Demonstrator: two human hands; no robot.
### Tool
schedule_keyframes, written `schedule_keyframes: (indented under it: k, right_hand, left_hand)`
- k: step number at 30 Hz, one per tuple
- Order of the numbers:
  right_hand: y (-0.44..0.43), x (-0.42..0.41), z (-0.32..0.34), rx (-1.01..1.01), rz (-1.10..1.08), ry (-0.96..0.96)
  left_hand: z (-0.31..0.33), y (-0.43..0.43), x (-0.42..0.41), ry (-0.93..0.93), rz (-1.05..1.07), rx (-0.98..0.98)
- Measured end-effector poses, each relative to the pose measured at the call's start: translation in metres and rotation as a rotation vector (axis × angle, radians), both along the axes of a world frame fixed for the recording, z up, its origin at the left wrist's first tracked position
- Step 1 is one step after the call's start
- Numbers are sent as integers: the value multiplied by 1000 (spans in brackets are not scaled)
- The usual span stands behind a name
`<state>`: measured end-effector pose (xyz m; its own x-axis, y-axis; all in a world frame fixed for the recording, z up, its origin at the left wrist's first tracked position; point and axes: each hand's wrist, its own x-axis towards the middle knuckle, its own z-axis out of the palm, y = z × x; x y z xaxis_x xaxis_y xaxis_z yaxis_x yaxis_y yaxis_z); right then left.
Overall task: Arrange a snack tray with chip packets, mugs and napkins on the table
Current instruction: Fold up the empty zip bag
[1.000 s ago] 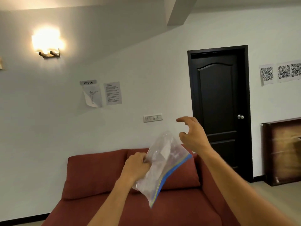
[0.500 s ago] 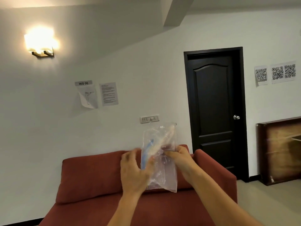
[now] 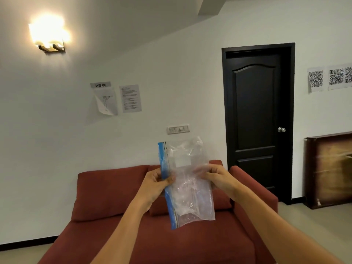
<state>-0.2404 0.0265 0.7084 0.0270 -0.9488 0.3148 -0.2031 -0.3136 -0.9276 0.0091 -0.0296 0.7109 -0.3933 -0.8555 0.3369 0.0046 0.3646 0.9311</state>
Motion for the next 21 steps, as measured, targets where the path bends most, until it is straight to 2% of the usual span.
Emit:
schedule_keyframes:
  k: [3,7,10,13,16,17,20,21]
  right_hand:
    - [2,2,-10,-97,-16,11]
    - [-1,-4,-11,-300,44,-183]
    - [-1,-3,-2,-362,64,-246]
    - [0,-7,9,-235,143,-319]
    - [4,-21,19,118,421,-585]
    - [7,-23,21,185,445,-551]
    - [7,-18,20,192,322,-113]
    - [7,-15,20,161,250,-43]
  left_hand:
    - [0,2,6,-2,-14,-51]
    - [8,7,12,12,-110,-160]
    - [18,14,12,57,-144,-260]
    - [27,18,10,75,-61,-419]
    - [30,18,9,39,39,-530]
    - [30,18,9,29,48,-550]
    - [27,16,8,23,61,-585]
    - [25,16,7,23,74,-599]
